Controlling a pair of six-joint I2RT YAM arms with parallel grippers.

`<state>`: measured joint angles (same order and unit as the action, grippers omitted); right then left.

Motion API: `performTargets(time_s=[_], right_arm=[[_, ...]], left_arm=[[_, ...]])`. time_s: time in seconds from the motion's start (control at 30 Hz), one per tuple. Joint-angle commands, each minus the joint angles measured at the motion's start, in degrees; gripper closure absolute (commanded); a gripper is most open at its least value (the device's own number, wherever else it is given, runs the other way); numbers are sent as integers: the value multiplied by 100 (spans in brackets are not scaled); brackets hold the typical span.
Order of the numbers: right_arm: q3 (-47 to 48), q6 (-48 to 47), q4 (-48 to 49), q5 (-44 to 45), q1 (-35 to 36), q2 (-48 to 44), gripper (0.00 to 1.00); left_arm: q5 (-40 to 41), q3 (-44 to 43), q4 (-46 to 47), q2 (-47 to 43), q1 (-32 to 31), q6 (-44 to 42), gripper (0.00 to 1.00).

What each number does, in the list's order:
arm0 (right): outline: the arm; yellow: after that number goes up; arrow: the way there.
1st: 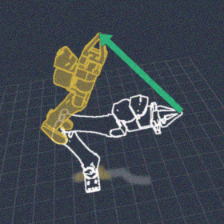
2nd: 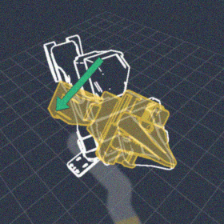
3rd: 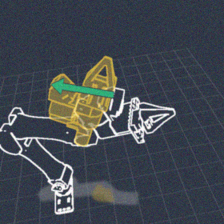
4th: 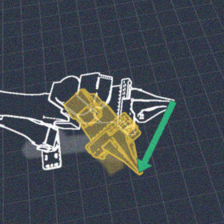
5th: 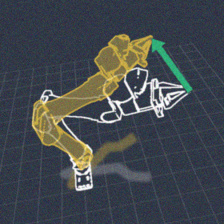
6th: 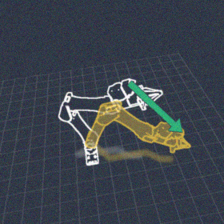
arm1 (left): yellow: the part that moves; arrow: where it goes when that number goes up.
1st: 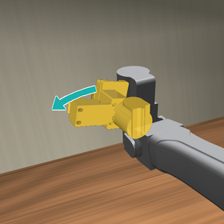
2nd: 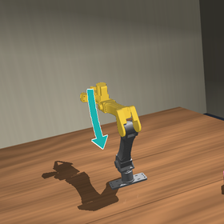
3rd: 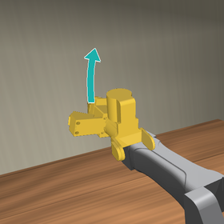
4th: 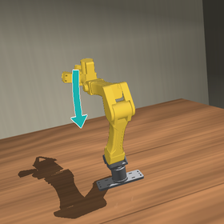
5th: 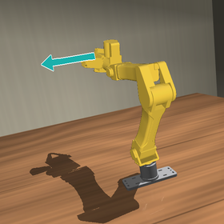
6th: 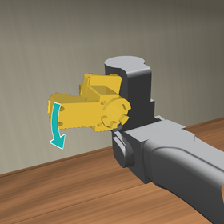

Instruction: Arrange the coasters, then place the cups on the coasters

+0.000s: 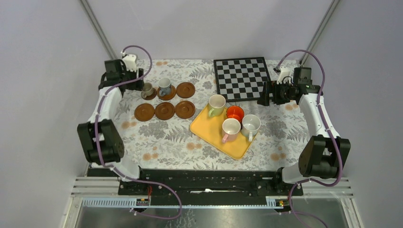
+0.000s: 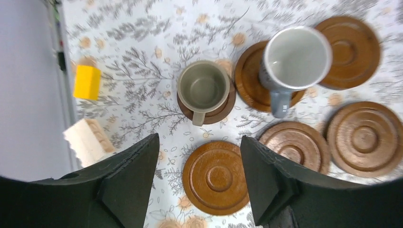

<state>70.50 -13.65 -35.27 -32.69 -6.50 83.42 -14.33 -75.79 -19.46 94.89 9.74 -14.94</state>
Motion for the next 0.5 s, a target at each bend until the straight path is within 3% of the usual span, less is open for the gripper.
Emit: performTargets(time_s=[0.0, 0.17, 0.4, 0.47], right_arm=[[40, 28, 20, -181, -18, -36, 2], [89, 58, -33, -139, -18, -86, 2], [100, 60, -130, -7, -18, -204, 2], [25, 80, -77, 14, -20, -271, 2]], left_arm=[[-517, -453, -714, -803, -201, -67, 31], [-533, -448, -1234, -1206, -899, -160, 31], [-438, -154, -1255, -1429, -2520, 254, 30], [-590, -17, -1044, -1465, -2892, 508, 19]])
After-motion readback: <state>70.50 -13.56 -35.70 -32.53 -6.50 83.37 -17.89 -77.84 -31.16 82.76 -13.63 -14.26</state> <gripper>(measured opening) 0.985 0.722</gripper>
